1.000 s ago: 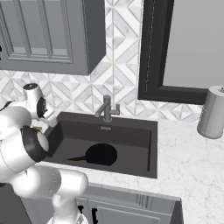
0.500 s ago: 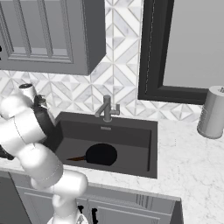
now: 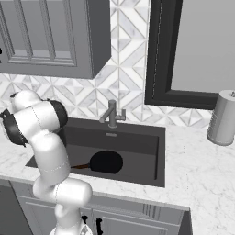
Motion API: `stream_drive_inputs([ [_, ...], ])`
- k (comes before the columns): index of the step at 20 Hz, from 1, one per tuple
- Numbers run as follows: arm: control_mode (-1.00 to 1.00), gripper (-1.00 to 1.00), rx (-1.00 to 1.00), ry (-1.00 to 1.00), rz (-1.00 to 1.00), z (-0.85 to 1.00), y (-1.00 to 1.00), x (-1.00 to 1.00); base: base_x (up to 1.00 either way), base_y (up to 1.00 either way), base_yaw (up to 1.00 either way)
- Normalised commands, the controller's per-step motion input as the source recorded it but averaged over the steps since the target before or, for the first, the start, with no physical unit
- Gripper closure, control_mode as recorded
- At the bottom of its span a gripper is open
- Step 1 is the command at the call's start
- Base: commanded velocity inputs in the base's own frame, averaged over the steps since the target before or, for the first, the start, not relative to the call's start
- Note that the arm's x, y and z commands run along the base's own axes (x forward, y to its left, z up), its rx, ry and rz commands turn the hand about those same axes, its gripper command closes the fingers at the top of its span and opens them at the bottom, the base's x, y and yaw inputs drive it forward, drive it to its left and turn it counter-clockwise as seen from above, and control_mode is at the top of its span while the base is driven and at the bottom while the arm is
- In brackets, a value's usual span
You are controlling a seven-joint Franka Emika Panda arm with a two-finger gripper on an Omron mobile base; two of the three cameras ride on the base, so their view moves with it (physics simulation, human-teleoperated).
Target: Pick the pan and sponge and place them into the sink. Then turn on the water.
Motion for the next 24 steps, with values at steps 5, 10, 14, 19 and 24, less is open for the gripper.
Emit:
stream_drive_inputs([
  [5, -1.0, -1.0, 0.0, 0.02, 0.04, -0.29, 0.2, 0.16, 0.0, 0.0, 0.0],
  [10, -1.0, -1.0, 0.0, 0.01, 0.01, -0.37, 0.03, 0.02, 0.0, 0.0, 0.0],
  [14, -1.0, -1.0, 0.0, 0.0, 0.02, -0.29, 0.0, 0.08, 0.0, 0.0, 0.0],
  [19, -1.0, -1.0, 0.0, 0.0, 0.02, -0.27, 0.0, 0.01, 0.0, 0.0, 0.0],
  [24, -1.0, -1.0, 0.0, 0.0, 0.02, -0.29, 0.0, 0.0, 0.0, 0.0, 0.0],
])
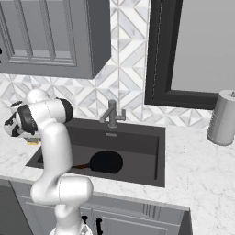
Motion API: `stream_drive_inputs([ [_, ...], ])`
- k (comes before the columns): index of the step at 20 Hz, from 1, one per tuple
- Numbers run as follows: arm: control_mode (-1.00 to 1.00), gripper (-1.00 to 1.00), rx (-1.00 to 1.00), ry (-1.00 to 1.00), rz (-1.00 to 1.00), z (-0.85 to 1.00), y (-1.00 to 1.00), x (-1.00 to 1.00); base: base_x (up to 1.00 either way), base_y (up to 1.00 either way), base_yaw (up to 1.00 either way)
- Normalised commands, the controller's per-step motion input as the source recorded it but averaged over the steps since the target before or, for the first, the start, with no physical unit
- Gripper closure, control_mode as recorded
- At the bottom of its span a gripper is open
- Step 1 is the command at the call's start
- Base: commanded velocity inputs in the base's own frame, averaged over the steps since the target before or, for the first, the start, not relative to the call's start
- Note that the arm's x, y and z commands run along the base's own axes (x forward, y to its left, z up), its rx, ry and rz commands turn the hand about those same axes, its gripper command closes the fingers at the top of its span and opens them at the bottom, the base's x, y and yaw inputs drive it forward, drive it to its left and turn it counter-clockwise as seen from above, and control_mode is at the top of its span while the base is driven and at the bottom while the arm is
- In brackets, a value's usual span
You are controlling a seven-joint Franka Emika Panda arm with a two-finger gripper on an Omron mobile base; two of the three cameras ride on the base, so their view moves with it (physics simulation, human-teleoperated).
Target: Pick the pan and sponge and place them into the sink. Then turn on the water.
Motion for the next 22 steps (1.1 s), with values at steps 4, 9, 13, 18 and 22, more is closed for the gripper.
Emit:
stream_drive_inputs([
  [4, -1.0, -1.0, 0.0, 0.0, 0.03, -0.38, 0.0, 0.0, 0.0, 0.0, 0.0],
  [9, -1.0, 1.0, 0.0, 0.0, 0.03, -0.55, 0.0, 0.0, 0.0, 0.0, 0.0],
  [13, -1.0, 1.0, 0.0, 0.0, 0.01, -0.63, -0.07, 0.0, 0.0, 0.0, 0.0],
  [18, -1.0, 1.0, 0.01, -0.06, 0.0, -0.55, -0.24, 0.0, 0.0, 0.0, 0.0],
  [22, -1.0, 1.0, 0.0, -0.04, -0.02, -0.16, -0.26, -0.04, 0.0, 0.0, 0.0],
])
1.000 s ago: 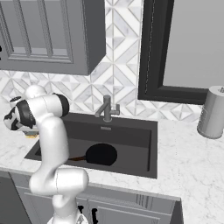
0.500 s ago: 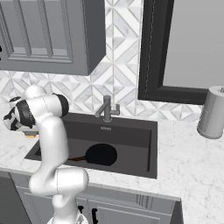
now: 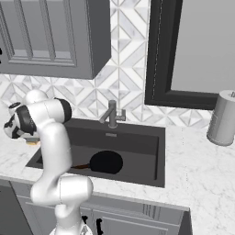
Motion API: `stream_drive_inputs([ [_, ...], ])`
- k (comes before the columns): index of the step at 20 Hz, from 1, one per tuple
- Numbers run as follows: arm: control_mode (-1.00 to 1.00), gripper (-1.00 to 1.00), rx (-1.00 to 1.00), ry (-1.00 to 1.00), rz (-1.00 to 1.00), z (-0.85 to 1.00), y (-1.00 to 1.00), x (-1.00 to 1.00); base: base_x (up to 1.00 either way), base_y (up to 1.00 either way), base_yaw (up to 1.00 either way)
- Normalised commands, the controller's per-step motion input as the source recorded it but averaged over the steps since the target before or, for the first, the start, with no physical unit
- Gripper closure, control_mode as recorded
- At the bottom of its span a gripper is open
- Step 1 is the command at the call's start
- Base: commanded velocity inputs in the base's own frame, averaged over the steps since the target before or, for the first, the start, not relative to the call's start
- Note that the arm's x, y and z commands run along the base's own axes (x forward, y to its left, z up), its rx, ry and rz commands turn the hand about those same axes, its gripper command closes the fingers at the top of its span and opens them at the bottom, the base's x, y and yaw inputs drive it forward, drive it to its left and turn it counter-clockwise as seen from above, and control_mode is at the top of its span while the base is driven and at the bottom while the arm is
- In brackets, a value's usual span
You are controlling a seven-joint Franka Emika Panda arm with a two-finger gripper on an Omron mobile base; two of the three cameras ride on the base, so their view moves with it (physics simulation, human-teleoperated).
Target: Pick the pan and sponge and place them into the sink. Then turn on the water.
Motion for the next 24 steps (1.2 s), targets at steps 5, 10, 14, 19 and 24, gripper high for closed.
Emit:
stream_drive_inputs([
  [5, -1.0, 1.0, 0.01, 0.06, -0.06, 0.06, -0.33, 0.0, 0.0, 0.0, 0.0],
  [10, -1.0, 1.0, 0.01, 0.33, -0.08, 0.29, -0.52, -0.04, 0.0, 0.0, 0.0],
  [14, -1.0, 1.0, 0.0, 0.29, -0.21, 0.28, -0.44, -0.03, 0.0, 0.0, 0.0],
  [19, -1.0, 1.0, -0.02, 0.05, -0.34, 0.01, -0.67, -0.38, 0.0, 0.0, 0.0],
  [24, -1.0, 1.0, -0.02, 0.0, -0.35, 0.03, -0.71, -0.5, 0.0, 0.0, 0.0],
])
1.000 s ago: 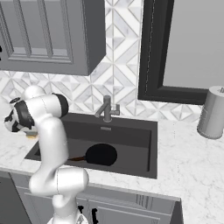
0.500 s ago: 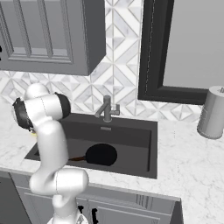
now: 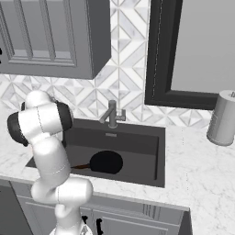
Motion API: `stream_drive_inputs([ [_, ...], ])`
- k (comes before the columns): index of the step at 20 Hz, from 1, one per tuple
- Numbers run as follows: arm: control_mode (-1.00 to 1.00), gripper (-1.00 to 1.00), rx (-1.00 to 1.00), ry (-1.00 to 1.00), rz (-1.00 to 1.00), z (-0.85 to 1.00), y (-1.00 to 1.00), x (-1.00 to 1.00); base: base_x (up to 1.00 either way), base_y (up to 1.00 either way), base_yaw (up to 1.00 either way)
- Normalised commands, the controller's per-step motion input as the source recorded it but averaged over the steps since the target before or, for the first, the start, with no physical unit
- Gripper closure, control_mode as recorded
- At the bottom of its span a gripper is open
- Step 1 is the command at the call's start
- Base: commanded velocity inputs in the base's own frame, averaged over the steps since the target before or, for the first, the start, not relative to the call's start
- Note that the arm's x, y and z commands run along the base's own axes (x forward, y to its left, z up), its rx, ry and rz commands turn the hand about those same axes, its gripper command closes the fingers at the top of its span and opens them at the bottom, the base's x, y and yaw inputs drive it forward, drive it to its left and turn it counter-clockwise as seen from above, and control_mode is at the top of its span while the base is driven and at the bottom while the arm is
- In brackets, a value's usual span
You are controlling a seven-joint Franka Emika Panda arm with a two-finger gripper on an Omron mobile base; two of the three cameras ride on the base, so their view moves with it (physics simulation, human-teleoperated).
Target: Pick the pan and sponge and place them into the sink. Then turn on the water.
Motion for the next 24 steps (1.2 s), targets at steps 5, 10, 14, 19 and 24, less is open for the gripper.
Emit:
stream_drive_inputs([
  [5, -1.0, 1.0, -0.03, 0.0, -0.21, 0.12, -0.74, -0.34, 0.0, 0.0, 0.0],
  [10, -1.0, 1.0, -0.1, 0.0, -0.15, 0.04, -0.84, -0.05, 0.0, 0.0, 0.0],
  [14, -1.0, 1.0, -0.17, 0.0, -0.15, 0.0, -0.76, 0.0, 0.0, 0.0, 0.0],
  [19, -1.0, 1.0, -0.13, 0.0, -0.12, 0.0, -0.62, 0.19, 0.0, 0.0, 0.0],
  [24, -1.0, 1.0, -0.01, 0.03, -0.13, -0.06, -0.37, 0.47, 0.0, 0.0, 0.0],
])
